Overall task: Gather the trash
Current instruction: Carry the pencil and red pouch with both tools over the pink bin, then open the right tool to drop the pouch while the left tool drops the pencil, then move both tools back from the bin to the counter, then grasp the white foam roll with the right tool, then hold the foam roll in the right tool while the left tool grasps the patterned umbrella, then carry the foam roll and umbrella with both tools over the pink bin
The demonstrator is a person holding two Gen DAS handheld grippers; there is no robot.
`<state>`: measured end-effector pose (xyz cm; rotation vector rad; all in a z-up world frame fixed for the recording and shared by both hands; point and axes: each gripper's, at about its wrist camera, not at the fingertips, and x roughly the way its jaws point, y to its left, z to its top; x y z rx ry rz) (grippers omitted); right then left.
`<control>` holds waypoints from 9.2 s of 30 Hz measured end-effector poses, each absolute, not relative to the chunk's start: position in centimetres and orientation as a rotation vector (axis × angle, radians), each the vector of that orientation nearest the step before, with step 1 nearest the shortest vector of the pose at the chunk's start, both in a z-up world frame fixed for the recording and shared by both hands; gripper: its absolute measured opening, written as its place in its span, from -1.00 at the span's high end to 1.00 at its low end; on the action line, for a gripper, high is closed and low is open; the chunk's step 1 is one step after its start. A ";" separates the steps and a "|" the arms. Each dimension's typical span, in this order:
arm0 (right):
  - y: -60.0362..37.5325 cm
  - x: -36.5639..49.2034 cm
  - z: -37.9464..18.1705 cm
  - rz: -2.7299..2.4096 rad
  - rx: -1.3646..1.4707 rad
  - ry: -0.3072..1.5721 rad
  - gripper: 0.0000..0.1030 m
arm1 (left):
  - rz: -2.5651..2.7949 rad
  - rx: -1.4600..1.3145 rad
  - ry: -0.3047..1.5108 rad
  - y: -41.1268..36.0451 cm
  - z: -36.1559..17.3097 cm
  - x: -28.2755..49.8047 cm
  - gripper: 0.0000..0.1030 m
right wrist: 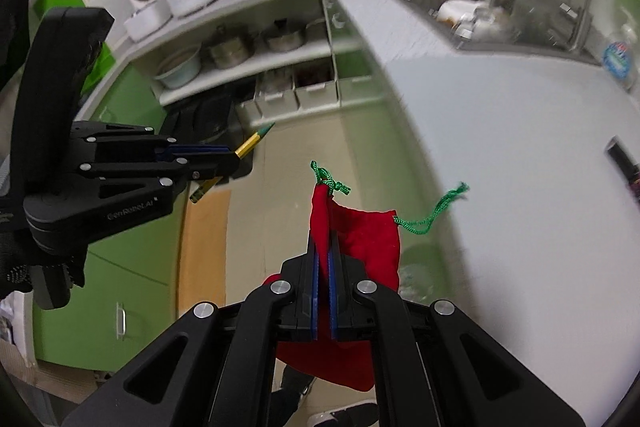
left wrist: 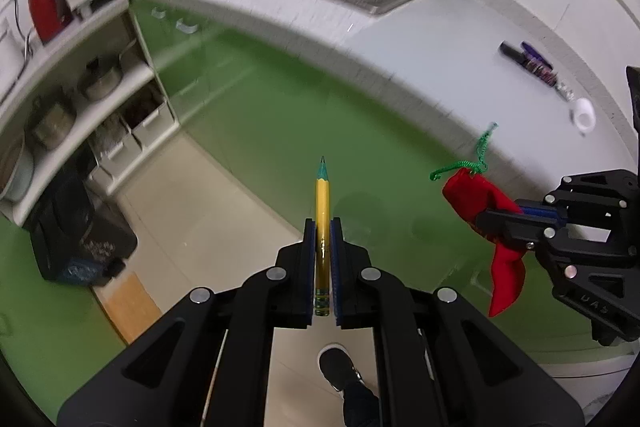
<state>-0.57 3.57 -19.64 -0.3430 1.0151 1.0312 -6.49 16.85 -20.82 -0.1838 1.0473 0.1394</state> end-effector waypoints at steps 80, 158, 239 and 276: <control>4.0 -2.3 -50.3 0.923 -0.406 1.208 -0.84 | 0.067 -0.332 1.312 17.4 -58.2 -2.3 -0.94; -22.9 14.9 -14.6 0.459 -0.067 1.029 -0.89 | -0.205 0.019 0.983 -5.3 -11.4 12.5 -0.95; -28.0 17.0 -13.4 0.436 -0.017 1.073 0.00 | -0.735 0.681 1.200 -13.0 -19.7 25.6 0.45; -18.7 10.4 -9.2 0.655 -0.127 0.936 0.00 | -0.308 0.205 1.002 -3.5 -9.9 10.7 0.57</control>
